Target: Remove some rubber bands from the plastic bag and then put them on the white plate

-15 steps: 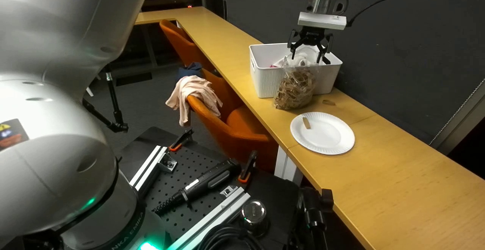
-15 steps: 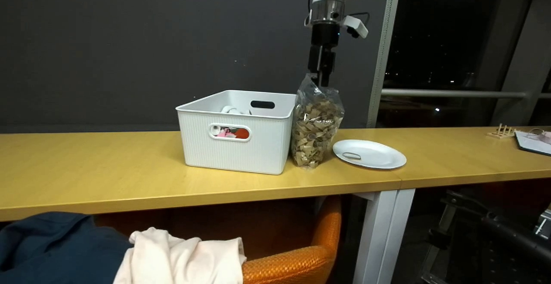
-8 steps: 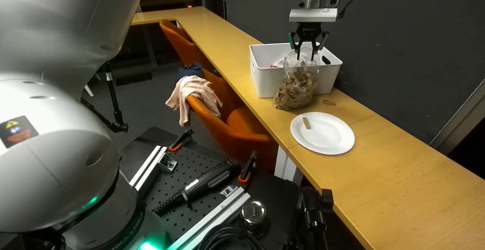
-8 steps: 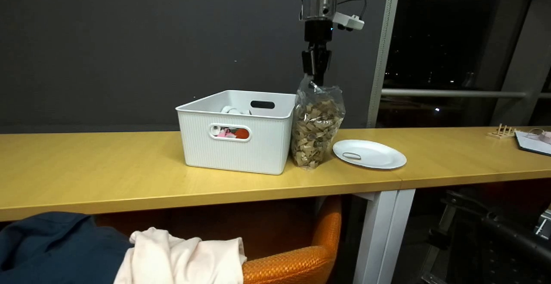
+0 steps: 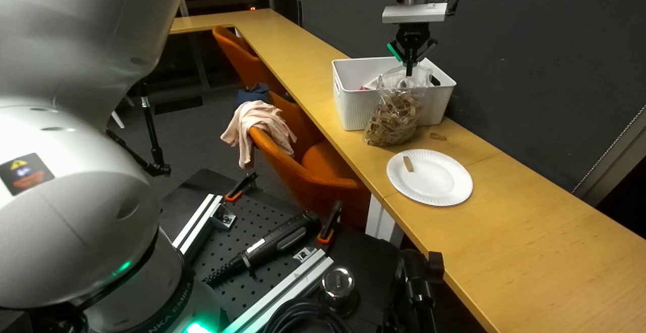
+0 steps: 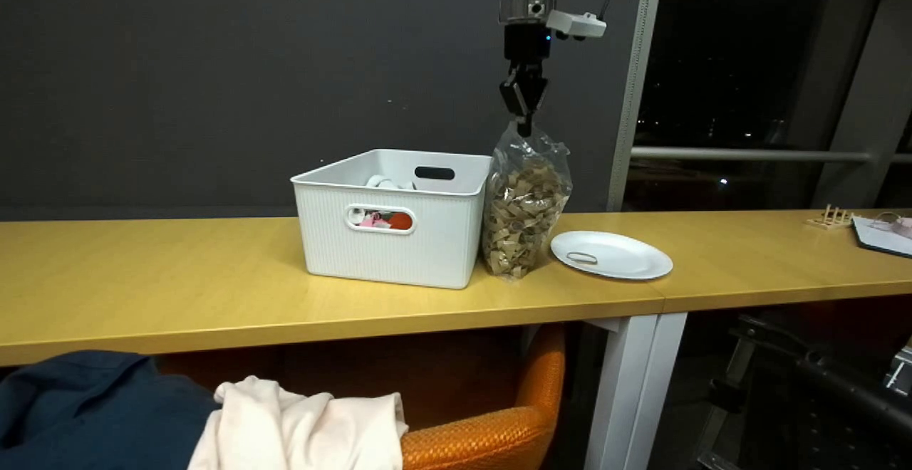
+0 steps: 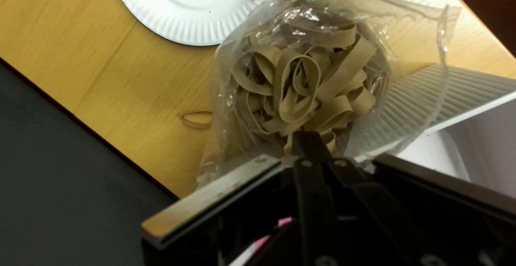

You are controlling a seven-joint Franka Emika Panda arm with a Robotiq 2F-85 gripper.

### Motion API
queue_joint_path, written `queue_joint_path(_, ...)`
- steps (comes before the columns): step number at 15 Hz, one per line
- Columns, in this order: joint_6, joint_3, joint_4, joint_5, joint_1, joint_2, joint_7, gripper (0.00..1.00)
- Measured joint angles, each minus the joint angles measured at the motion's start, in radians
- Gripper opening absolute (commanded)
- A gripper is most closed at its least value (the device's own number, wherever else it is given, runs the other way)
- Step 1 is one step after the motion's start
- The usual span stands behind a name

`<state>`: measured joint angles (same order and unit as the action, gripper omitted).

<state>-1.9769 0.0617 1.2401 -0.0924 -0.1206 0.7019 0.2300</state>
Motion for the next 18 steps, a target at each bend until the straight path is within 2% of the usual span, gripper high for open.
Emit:
queue_joint_path(6, 0.000, 0.000, 0.025, 0.000, -0.006, 0.025, 0.000, 0.00)
queue_joint_path(8, 0.000, 0.000, 0.038, 0.000, -0.010, 0.031, 0.000, 0.06)
queue_joint_path(9, 0.000, 0.000, 0.048, 0.000, -0.011, 0.033, 0.000, 0.13)
queue_joint_path(11, -0.004, 0.001, 0.069, 0.000, -0.013, 0.035, -0.001, 0.39)
queue_joint_path(15, -0.031, 0.004, 0.099, -0.001, -0.015, 0.037, -0.002, 0.65)
queue_joint_path(18, -0.126, 0.007, 0.112, -0.008, -0.015, 0.051, 0.000, 0.85)
